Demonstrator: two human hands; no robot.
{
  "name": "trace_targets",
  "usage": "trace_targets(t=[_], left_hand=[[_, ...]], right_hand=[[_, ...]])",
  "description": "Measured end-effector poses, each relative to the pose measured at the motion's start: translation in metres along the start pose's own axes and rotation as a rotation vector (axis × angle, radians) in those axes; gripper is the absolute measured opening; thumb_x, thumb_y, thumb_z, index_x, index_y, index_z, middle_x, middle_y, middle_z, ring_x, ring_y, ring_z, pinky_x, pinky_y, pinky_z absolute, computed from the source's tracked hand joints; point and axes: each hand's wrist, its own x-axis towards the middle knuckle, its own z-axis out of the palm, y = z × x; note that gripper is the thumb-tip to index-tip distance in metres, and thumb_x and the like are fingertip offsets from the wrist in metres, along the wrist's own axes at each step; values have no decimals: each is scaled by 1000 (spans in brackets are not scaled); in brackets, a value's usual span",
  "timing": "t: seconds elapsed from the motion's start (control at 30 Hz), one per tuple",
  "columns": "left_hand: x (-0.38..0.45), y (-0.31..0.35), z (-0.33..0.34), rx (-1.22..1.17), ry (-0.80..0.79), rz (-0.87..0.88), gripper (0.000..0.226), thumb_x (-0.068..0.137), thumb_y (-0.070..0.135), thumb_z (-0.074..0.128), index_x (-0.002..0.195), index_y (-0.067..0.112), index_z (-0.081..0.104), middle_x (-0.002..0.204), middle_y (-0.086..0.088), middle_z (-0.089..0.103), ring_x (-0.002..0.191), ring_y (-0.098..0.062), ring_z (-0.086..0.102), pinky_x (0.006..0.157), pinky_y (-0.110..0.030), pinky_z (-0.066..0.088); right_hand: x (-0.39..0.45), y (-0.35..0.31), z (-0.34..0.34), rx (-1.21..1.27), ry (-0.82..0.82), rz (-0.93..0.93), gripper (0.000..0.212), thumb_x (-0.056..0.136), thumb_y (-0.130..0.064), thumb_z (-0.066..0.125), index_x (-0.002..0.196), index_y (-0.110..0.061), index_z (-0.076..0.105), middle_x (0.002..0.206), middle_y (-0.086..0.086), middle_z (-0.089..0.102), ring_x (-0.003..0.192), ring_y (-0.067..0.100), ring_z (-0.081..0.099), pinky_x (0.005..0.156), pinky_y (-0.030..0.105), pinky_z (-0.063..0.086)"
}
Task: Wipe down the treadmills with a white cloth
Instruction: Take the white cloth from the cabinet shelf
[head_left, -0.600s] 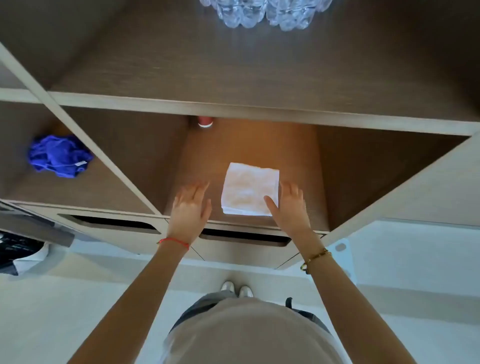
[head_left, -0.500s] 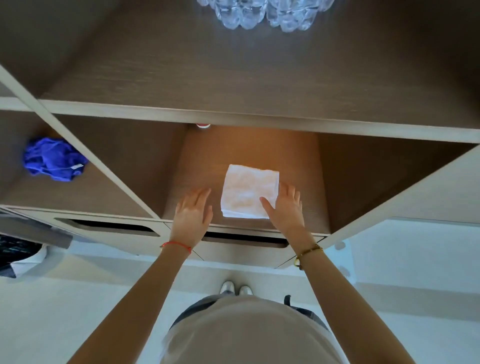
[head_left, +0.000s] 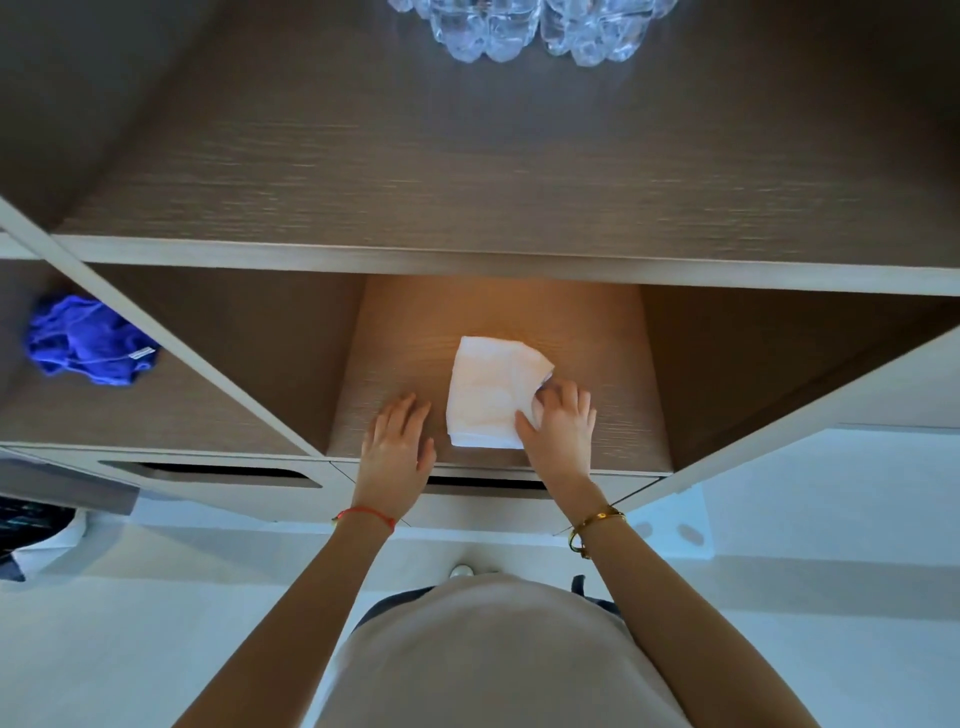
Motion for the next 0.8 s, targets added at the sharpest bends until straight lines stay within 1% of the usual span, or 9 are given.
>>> trace_targets(t=[0.07,0.13,0.17,0.2,0.43,0.53,0.6,0.7,0.8], left_hand=[[1,-2,-2,-8,-13,9,47,100,24,49,146,15,45,155,-6,37,142,-26,33,116,-46,29],[1,-3,-6,-39,-13,14,44,100,24,49,144,15,48,153,-5,40,141,-25,34,115,-44,31],[1,-2,-8,-55,-11,18,43,100,23,49,142,15,50,151,-5,43,139,-25,37,114,-44,33],[0,-1,-11,-68,-7,22,42,100,22,50,141,15,51,148,-5,46,137,-25,40,112,-43,35],[-10,5,-25,-124,-2,106,37,100,24,51,136,15,56,135,-6,59,127,-25,52,108,-42,43],[-15,7,-31,-156,1,158,36,100,23,52,134,15,57,131,-6,60,121,-24,56,105,-41,47],[-17,11,-35,-166,-3,220,34,99,21,53,132,14,58,127,-6,62,117,-24,58,101,-41,49],[-19,23,-40,-193,-37,339,33,99,19,54,130,12,60,124,-6,63,112,-23,60,97,-40,52],[-22,41,-43,-217,-89,461,32,99,18,54,130,13,60,123,-5,63,111,-20,59,94,-37,53]], right_hand=[[-3,-1,-5,214,16,61,36,86,-27,67,115,-7,63,114,8,57,101,24,46,92,34,40],[-6,-1,-13,465,-13,129,26,84,-22,68,106,-9,62,91,-1,62,79,12,52,69,23,49],[-8,0,-17,554,-36,166,23,85,-21,67,104,-12,59,83,-7,61,73,8,53,60,17,47],[-11,1,-21,618,-50,200,22,85,-20,67,104,-15,56,82,-11,59,72,7,55,57,15,44],[-46,1,-43,812,-29,300,33,86,-16,69,112,-20,49,97,-10,57,87,7,57,73,25,51],[-68,2,-52,896,-19,315,36,88,-15,69,116,-14,48,102,-4,57,91,10,58,69,21,54],[-85,4,-59,935,8,347,35,88,-15,69,116,-15,47,101,-6,57,91,11,60,65,19,55],[-113,12,-69,946,63,410,34,88,-18,70,115,-17,49,100,-8,61,93,14,63,76,29,58],[-144,23,-78,975,127,471,34,88,-16,70,115,-15,49,104,1,63,96,21,64,82,41,58]])
